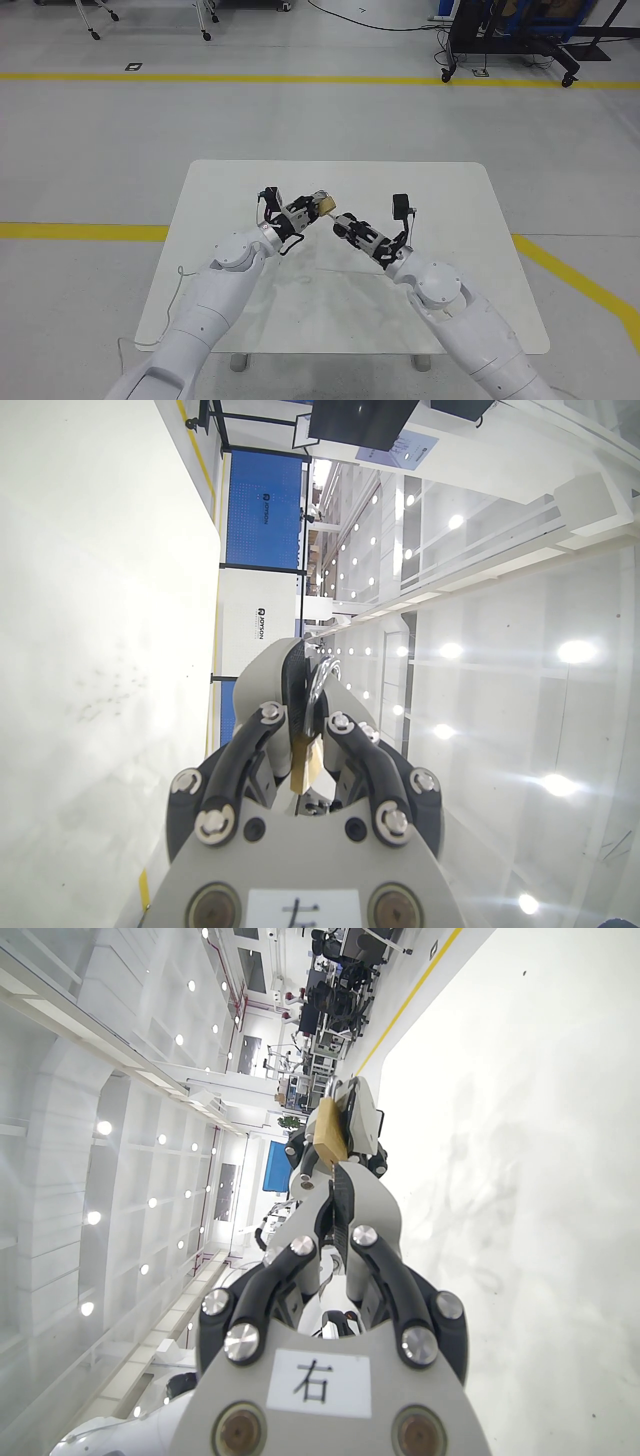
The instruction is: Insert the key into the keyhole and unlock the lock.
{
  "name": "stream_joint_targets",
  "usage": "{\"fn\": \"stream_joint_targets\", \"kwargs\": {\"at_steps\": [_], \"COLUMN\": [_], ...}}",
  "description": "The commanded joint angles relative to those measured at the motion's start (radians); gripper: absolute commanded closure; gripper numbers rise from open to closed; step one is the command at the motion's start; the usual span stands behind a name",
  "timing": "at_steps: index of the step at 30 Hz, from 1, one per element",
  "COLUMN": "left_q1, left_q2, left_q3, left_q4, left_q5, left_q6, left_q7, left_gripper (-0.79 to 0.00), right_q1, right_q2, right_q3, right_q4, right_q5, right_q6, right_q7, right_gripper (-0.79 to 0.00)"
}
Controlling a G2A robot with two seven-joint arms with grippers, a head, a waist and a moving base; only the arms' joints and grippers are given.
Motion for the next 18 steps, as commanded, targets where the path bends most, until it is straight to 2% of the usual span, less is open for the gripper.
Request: {"fn": "stream_joint_targets", "kwargs": {"at_steps": [1, 18], "left_q1": [0.001, 0.004], "left_q2": [0.0, -0.003], "left_q3": [-0.001, -0.015], "left_q4": [-0.002, -0.002], "left_q5": [0.002, 0.013], "left_q6": [0.0, -0.006], "left_q7": [0.001, 0.001], "left_gripper": [0.0, 0.0], "right_q1": [-0.001, -0.019], "right_q2": [-0.001, -0.005], "right_q3": [-0.003, 0.037], "right_q4": [-0.001, -0.006], "right_q5": [-0.003, -0.009], "right_q6": [-0.001, -0.021], "right_q7": [0.009, -0.003], "right_gripper": [0.0, 0.0]}}
